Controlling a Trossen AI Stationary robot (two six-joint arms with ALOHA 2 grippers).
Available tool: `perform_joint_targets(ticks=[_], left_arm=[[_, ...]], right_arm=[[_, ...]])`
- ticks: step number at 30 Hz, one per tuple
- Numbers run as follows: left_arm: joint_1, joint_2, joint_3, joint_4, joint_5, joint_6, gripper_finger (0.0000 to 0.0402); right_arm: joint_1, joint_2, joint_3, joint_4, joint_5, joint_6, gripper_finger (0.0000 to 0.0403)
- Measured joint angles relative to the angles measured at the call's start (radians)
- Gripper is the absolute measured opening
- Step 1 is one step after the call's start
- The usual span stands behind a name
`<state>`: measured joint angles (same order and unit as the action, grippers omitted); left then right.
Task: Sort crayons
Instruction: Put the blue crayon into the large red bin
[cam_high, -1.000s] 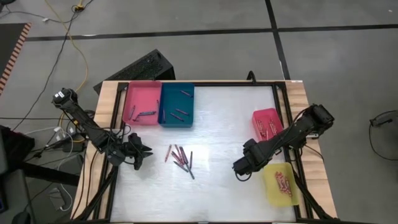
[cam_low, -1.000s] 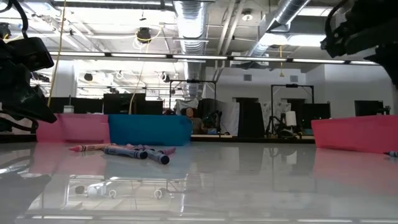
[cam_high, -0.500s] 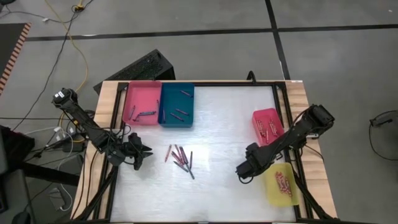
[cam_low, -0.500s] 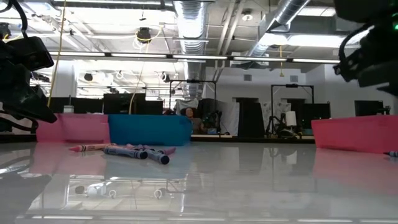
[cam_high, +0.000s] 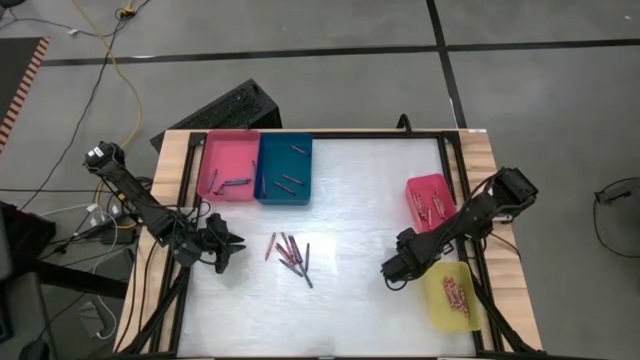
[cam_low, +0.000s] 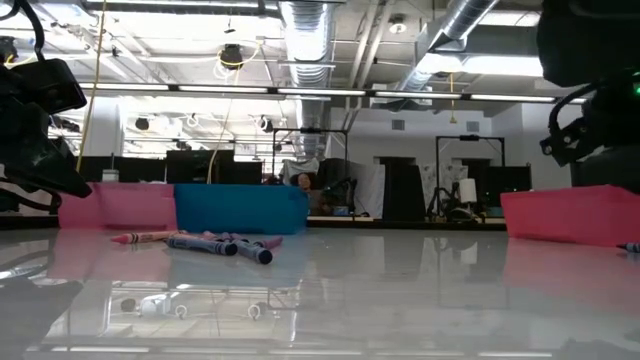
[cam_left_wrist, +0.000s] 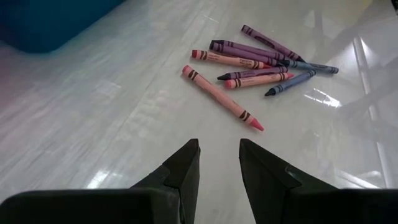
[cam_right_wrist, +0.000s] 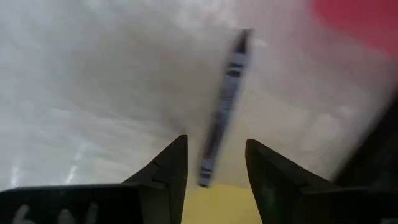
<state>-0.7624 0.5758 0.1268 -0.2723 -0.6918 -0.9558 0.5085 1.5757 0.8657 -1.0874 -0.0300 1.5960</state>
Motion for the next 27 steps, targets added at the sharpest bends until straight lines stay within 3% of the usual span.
perform_joint_targets(ticks=[10,24,27], left_arm=[[0.0,0.0,0.0,0.0,-0.001,-0.002,0.0102],[0.0,0.0,0.0,0.001,-0.001,-0.008,0.0102],[0.0,0.0,0.0,0.001,-0.001,-0.008,0.0102]], right_arm=[[-0.026,-0.002,-0.036,0.109,-0.022,-0.04,0.0155],[-0.04,-0.002,-0.037,0.153,-0.051,-0.086,0.0014],[-0.04,-0.002,-0.037,0.154,-0.052,-0.086,0.0006]])
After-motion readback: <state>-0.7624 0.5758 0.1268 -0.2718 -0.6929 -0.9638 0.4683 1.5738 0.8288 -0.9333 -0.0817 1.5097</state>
